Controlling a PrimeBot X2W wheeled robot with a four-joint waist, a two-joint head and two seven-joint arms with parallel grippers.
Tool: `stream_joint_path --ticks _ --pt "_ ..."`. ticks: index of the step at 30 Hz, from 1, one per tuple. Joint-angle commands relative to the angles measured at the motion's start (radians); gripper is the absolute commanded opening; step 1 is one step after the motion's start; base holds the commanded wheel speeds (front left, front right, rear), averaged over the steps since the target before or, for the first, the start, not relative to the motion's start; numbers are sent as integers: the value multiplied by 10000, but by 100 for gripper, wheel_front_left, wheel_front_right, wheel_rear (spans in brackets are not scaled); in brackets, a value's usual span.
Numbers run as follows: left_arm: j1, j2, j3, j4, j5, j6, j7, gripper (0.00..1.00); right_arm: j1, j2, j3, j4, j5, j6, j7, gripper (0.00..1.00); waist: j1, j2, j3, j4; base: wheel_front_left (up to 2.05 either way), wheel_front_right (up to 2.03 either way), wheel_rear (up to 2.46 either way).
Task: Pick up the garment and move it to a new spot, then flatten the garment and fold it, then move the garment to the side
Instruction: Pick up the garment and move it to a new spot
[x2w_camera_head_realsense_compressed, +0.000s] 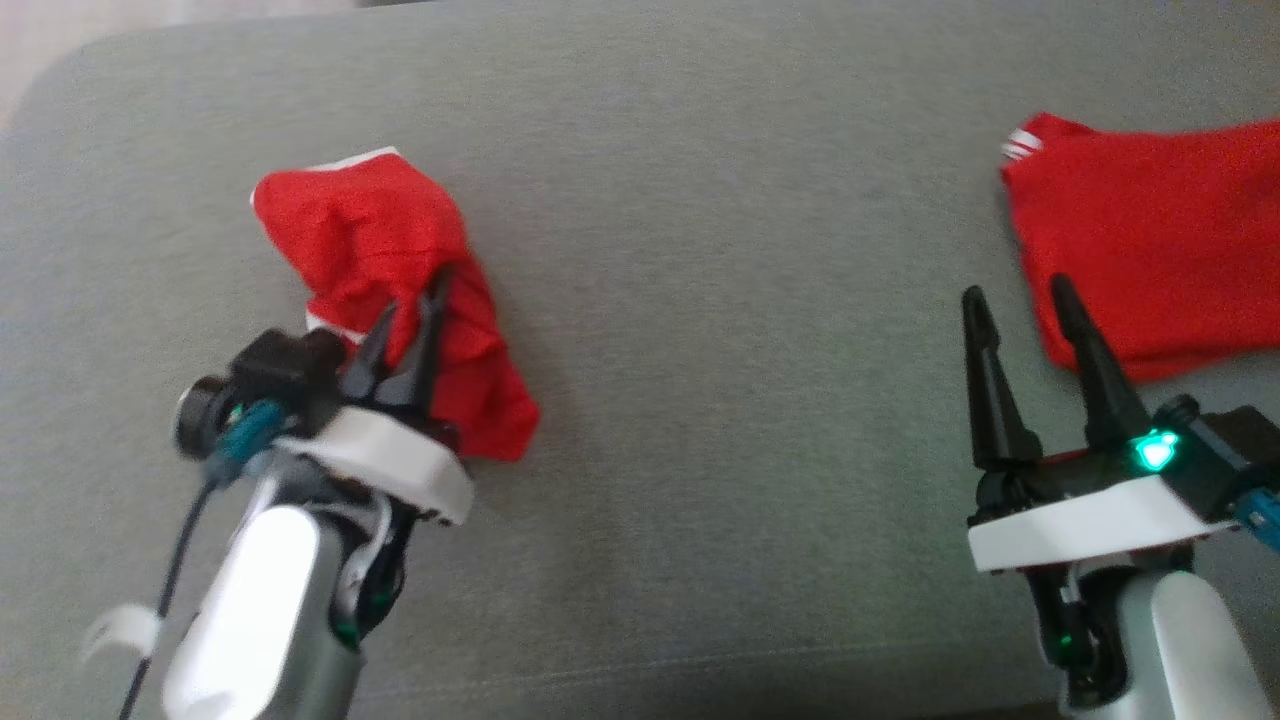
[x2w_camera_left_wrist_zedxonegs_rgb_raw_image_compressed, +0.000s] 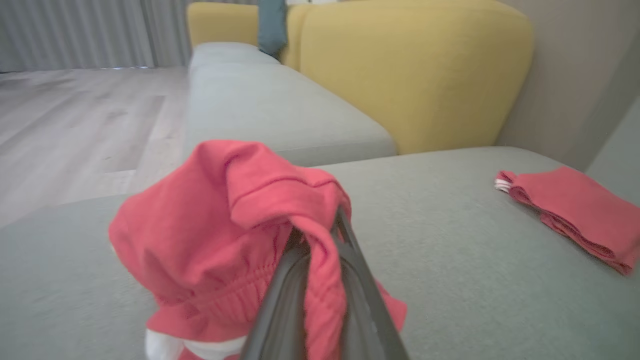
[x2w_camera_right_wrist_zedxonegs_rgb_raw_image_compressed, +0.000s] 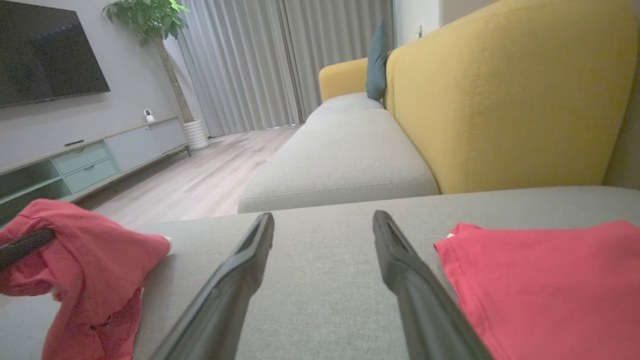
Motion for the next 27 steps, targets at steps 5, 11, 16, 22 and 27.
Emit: stream_joint_path --ticks 5,11,16,22,27 --pt "-1136 -36 -471 288 365 -481 266 0 -383 -15 468 -136 311 -7 -329 100 1 0 680 -1329 0 0 0" --pt "-1494 -195 -1132 1300 537 -818 415 0 -440 -15 514 78 410 -7 -545 100 1 0 992 -1822 0 0 0" --pt "-1560 -255 -1565 2228 601 -984 447 14 -492 -15 636 279 369 -7 -599 100 1 0 1067 -1979 0 0 0" --pt "-1289 -290 -1733 1923 690 -872 -386 100 -495 -15 596 333 238 -7 -585 100 1 0 813 -1658 0 0 0" --pt "-829 -196 -1449 1041 561 -533 -1110 100 -445 -15 459 248 55 -7 -445 100 1 0 518 -1101 0 0 0"
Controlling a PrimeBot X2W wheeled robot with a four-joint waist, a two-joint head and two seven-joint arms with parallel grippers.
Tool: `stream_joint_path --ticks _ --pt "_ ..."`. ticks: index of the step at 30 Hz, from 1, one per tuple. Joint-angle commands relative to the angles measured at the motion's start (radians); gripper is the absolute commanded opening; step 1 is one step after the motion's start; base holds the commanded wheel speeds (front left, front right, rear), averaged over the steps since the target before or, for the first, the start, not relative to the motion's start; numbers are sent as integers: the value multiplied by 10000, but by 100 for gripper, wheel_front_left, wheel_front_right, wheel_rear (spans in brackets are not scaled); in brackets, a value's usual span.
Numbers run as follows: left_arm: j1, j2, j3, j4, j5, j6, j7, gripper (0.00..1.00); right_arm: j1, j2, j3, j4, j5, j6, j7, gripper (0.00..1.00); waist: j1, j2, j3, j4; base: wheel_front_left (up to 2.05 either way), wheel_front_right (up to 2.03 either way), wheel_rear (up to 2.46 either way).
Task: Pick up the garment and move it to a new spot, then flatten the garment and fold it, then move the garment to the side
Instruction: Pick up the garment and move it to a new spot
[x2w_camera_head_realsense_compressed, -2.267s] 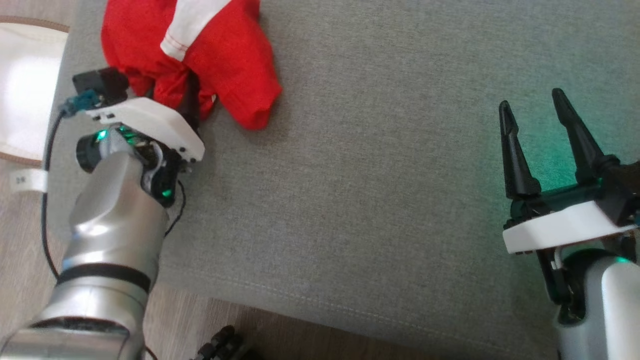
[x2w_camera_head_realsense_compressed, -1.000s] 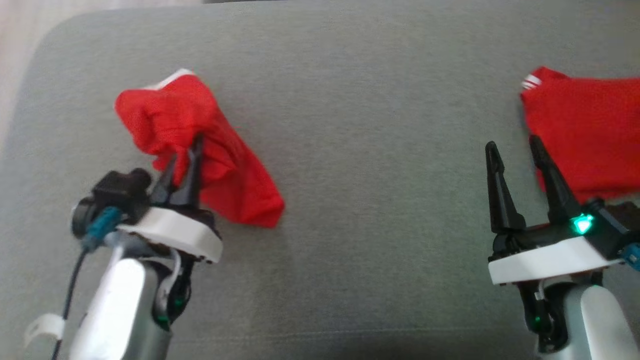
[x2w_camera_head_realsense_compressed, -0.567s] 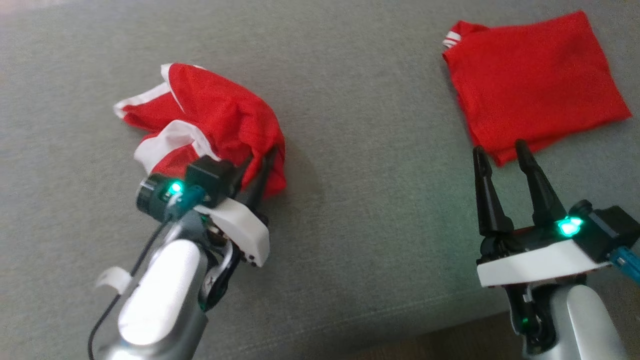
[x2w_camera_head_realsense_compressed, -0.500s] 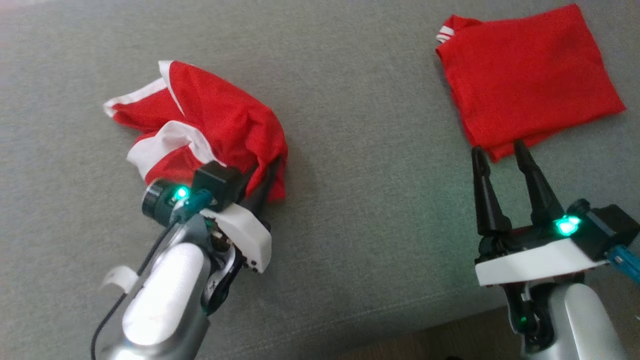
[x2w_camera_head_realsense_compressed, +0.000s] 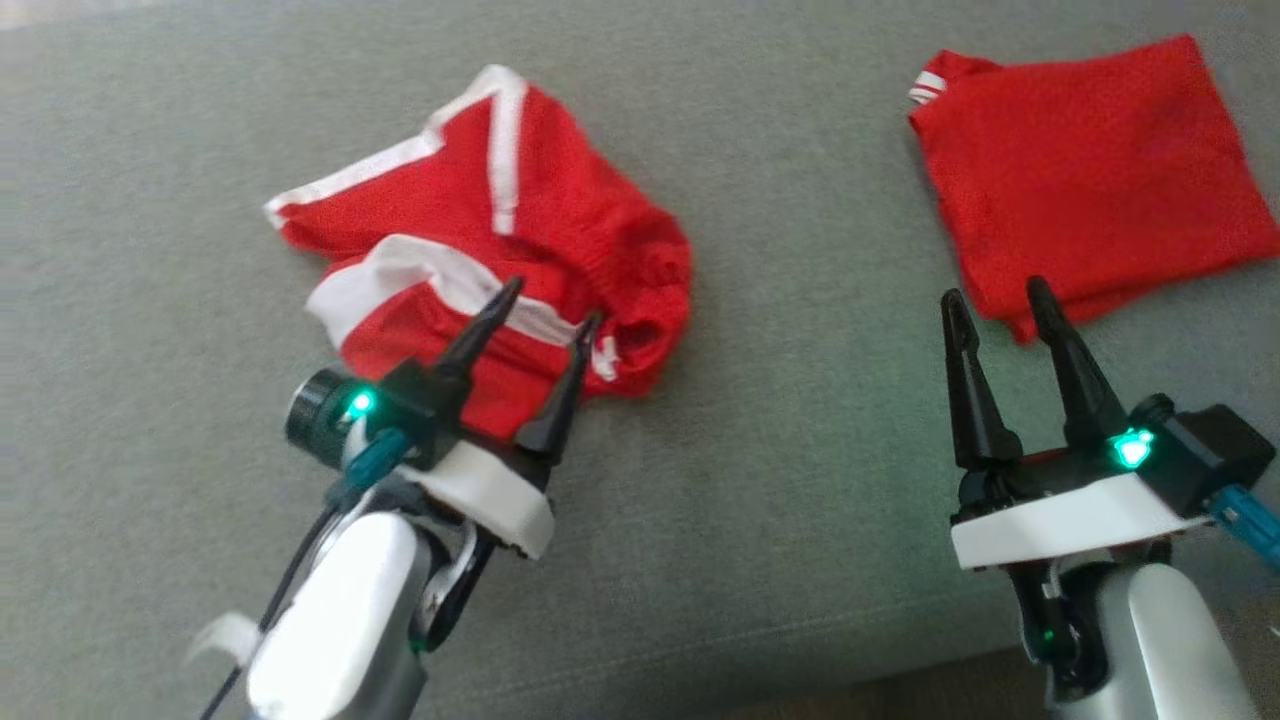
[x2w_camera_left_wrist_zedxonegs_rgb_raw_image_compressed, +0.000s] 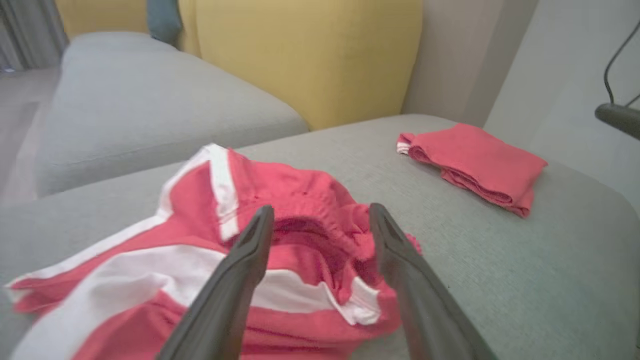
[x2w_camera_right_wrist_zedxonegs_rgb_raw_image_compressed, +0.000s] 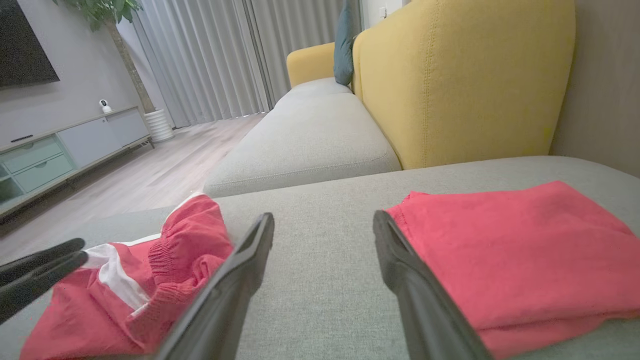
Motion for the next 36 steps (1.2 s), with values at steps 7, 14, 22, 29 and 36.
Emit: stream_joint_path --ticks 7,14,22,29,36 --pt "569 400 1622 -1318 -489 999 -579 100 -201 -26 30 -490 -328 -7 293 100 0 0 -509 966 0 0 0" --pt "1378 735 2823 -1765 -928 1673 -795 100 -11 -26 -120 -546 -544 -7 551 100 0 0 -862 1442 0 0 0" --pt "2208 1031 3186 -2330 -948 1762 -881 100 240 -26 -294 -630 -671 -7 801 100 0 0 -1086 1616 0 0 0" --pt "2420 1043 3012 -2511 -860 1772 -887 100 442 -26 -355 -684 -646 -7 846 100 0 0 -1155 1609 0 0 0" --pt "2461 1072 2913 -2452 -866 1734 -892 100 516 -26 -356 -710 -620 -7 851 100 0 0 -1243 1540 0 0 0"
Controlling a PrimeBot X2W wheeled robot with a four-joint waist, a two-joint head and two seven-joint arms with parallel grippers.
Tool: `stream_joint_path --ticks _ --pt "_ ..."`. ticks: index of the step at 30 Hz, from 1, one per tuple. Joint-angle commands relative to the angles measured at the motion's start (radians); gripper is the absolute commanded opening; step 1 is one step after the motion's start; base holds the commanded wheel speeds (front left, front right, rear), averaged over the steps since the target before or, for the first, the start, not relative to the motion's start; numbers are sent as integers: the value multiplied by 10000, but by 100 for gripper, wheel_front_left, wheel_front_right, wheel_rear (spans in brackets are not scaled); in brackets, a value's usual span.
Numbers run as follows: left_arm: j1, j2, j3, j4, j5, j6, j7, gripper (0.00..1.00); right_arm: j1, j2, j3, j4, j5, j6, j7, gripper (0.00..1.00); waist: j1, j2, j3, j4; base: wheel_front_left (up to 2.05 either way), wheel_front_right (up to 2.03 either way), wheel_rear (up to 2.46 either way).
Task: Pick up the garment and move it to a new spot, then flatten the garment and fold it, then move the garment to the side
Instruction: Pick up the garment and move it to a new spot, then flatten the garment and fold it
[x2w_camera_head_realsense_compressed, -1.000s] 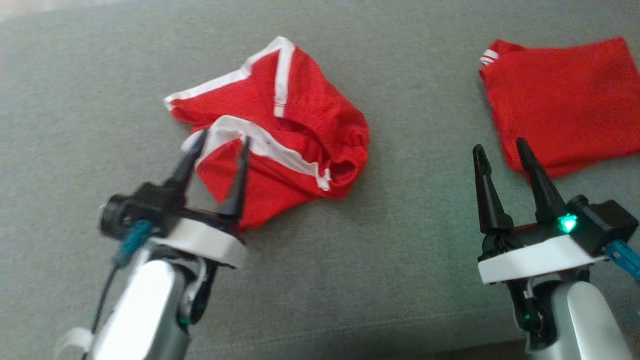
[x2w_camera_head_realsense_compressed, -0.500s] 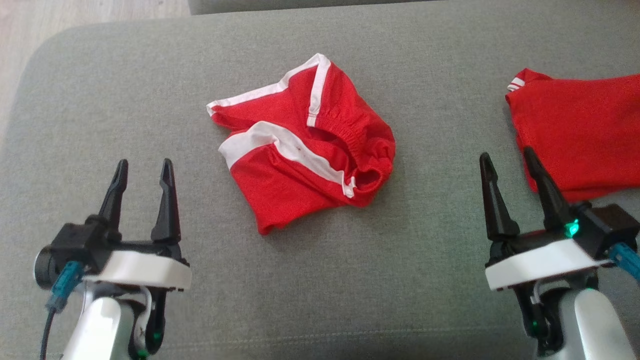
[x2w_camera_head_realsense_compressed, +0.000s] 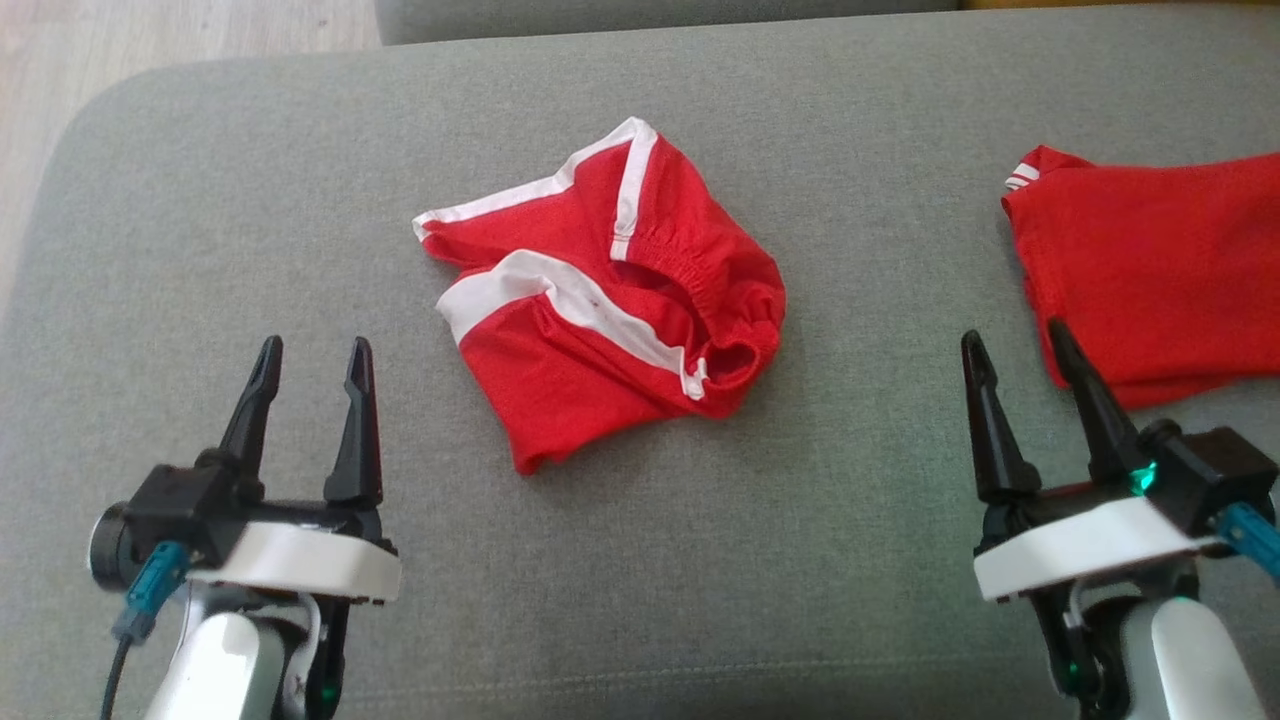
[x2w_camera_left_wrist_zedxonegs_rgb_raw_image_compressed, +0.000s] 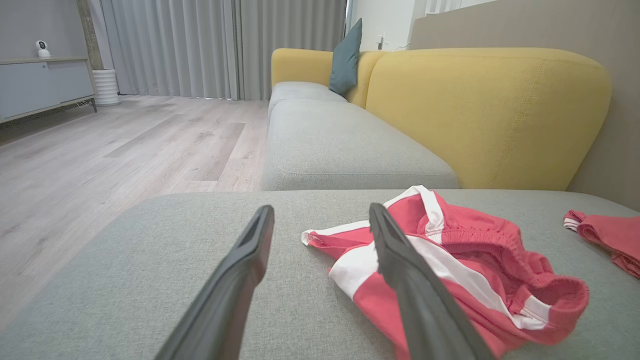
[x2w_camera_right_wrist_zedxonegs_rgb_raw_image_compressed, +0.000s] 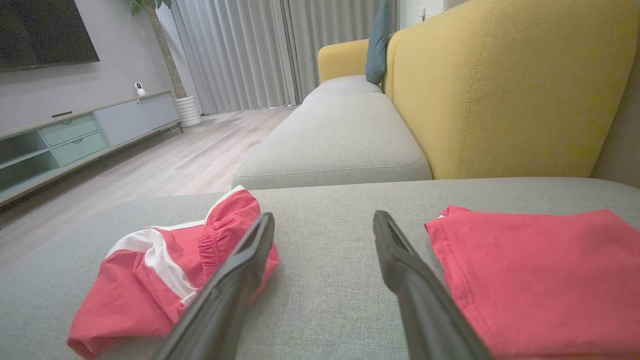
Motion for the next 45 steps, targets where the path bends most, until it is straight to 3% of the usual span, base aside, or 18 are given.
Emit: stream_joint_path --ticks 1,29,36,45 --pt "-244 266 336 -312 88 6 -102 100 -93 -28 188 -408 -23 -7 -18 100 0 0 -22 -15 0 0 0" --pt "-64 382 169 -354 35 223 -76 100 84 -28 315 -380 36 -7 74 100 0 0 -283 -65 0 0 0" --pt "-217 330 65 -360 46 209 -83 100 -259 -100 1547 -34 -153 -7 721 100 0 0 -192 210 0 0 0" --pt "-791 -33 -199 -335 103 51 -117 100 -2095 -1151 3932 1317 94 -7 2019 100 0 0 292 1363 0 0 0"
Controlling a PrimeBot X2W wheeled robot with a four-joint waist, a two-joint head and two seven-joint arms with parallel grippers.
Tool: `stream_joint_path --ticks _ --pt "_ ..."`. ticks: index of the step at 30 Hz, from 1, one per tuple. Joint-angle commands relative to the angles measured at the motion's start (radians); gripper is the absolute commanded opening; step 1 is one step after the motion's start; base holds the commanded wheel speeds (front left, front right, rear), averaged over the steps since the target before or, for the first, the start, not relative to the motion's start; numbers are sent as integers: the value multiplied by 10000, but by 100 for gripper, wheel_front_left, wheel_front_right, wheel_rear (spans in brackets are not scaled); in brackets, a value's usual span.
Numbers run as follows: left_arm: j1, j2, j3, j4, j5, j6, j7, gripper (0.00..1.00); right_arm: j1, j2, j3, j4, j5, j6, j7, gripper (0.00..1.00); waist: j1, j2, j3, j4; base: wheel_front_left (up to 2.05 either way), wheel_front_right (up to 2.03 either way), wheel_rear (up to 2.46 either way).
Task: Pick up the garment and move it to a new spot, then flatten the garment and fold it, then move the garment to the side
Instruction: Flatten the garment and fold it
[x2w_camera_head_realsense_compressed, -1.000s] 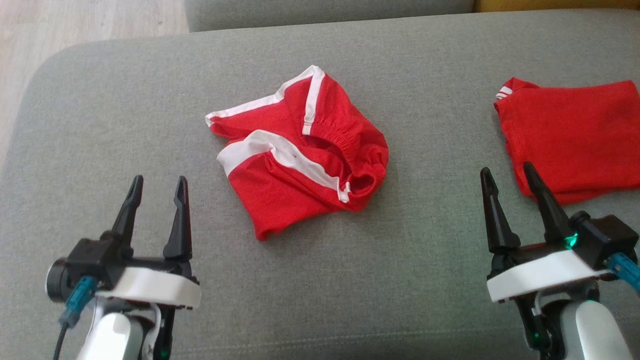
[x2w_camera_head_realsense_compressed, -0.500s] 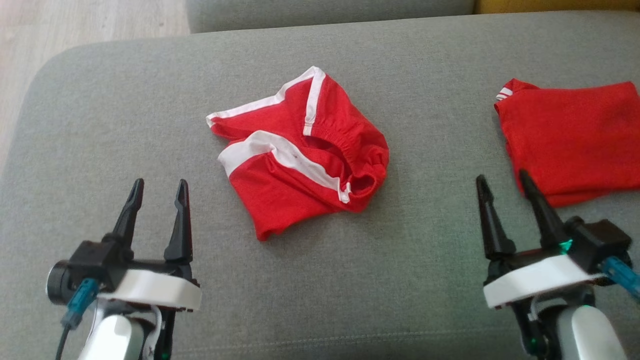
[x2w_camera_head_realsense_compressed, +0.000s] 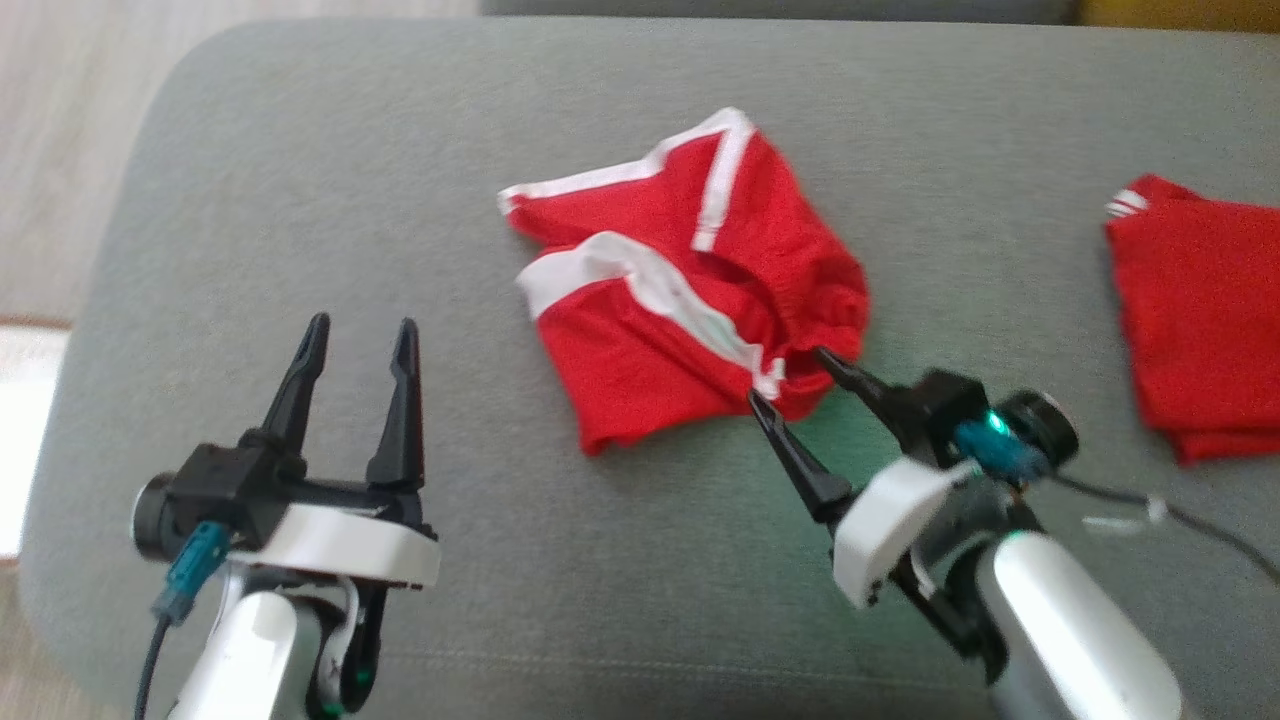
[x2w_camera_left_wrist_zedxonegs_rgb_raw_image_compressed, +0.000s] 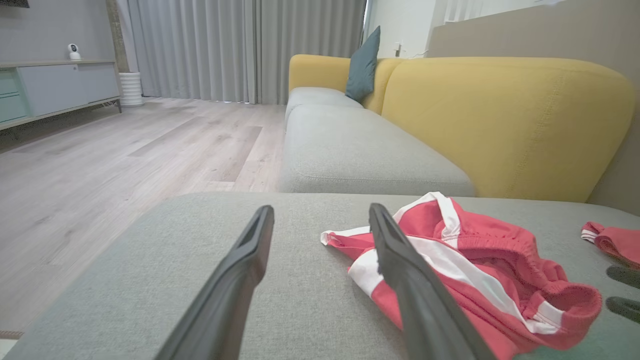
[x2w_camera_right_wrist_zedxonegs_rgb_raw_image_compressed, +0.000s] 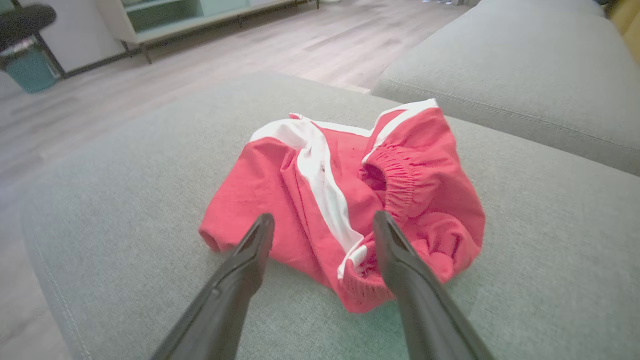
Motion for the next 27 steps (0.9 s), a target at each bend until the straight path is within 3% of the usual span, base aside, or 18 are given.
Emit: stream_joint_path --ticks 1,10,11,12,21,27 --pt "-448 80 341 -290 118 -16 -109 100 -349 -100 259 -209 84 -7 100 100 -1 0 188 360 0 0 0" --pt "-665 -296 362 -202 291 -234 -121 100 -1078 -767 235 1106 129 -7 1856 100 -1 0 368 1155 0 0 0" --pt "-656 -330 381 -206 320 -255 -121 100 -1054 -751 152 1125 136 -7 1926 61 -1 0 370 1185 0 0 0" --pt "-645 -362 402 -212 347 -276 -122 100 -1009 -710 66 1109 190 -7 1940 0 -1 0 376 1207 0 0 0" --pt "-489 -501 702 -219 601 -450 -123 100 -143 25 -1241 38 616 -7 703 0 -1 0 250 844 0 0 0" --pt "-419 -453 776 -212 718 -556 -123 100 384 625 -2932 -183 867 -7 169 0 -1 0 208 373 0 0 0"
